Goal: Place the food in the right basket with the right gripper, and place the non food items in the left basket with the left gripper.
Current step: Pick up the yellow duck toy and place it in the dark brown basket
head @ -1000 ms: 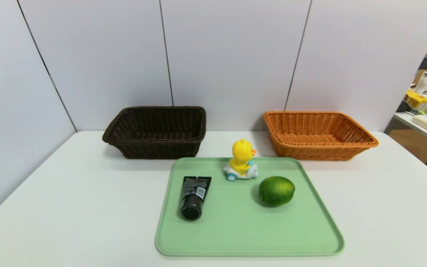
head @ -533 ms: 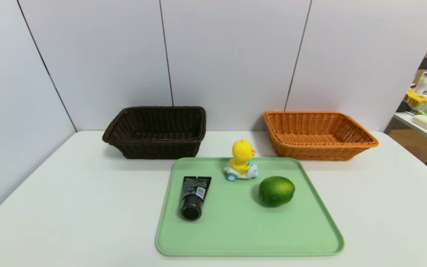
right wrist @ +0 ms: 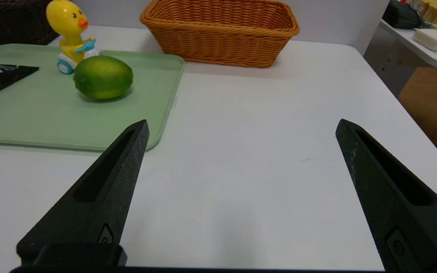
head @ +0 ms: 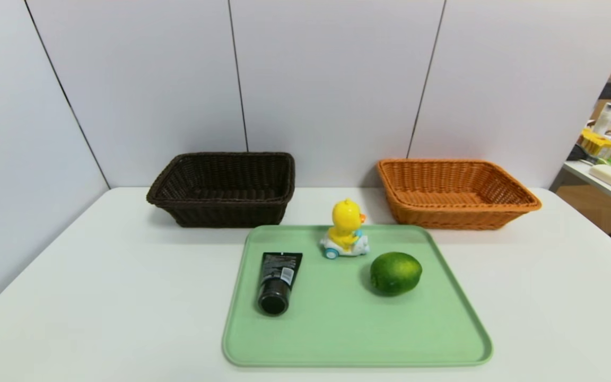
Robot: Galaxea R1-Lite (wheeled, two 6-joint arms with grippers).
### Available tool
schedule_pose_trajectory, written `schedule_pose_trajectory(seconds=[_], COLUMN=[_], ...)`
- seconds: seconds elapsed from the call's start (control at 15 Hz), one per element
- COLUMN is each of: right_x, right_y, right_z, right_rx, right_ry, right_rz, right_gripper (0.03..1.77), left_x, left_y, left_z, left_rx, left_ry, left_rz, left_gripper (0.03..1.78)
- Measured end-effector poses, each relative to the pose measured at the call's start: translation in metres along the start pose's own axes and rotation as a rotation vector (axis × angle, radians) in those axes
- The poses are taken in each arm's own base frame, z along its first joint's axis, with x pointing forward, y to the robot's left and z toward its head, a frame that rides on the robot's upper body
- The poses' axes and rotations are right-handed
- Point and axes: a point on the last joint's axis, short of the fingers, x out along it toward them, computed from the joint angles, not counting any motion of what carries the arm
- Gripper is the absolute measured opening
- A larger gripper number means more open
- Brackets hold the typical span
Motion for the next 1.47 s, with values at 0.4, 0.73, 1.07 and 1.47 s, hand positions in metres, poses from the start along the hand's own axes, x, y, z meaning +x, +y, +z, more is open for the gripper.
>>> schedule_pose_trajectory(seconds=[0.4, 0.73, 1.07, 1.47], right_x=[0.013, 0.048, 0.092, 0.162], right_y=[-0.005, -0.01, -0.012, -0.008], right_z=[0.075, 0.136, 0.171, 0.162], right_rx=[-0.005, -0.004, -0.001, 0.009], right_ry=[0.005, 0.0, 0.05, 0.159], right_rz=[0.011, 0.044, 0.078, 0.121], right_gripper=[1.7, 1.7, 1.7, 1.7], left_x=[0.022, 0.065, 0.114, 0.183], left_y=[0.001, 0.002, 0.003, 0.004], left_z=[0.063, 0.099, 0.115, 0.113], left_rx=[-0.001, -0.003, -0.016, -0.024], left_ry=[0.012, 0.039, 0.138, 0.204], left_rz=[-0.026, -0.071, -0.146, -0.156], left_gripper=[1.69, 1.69, 1.69, 1.69])
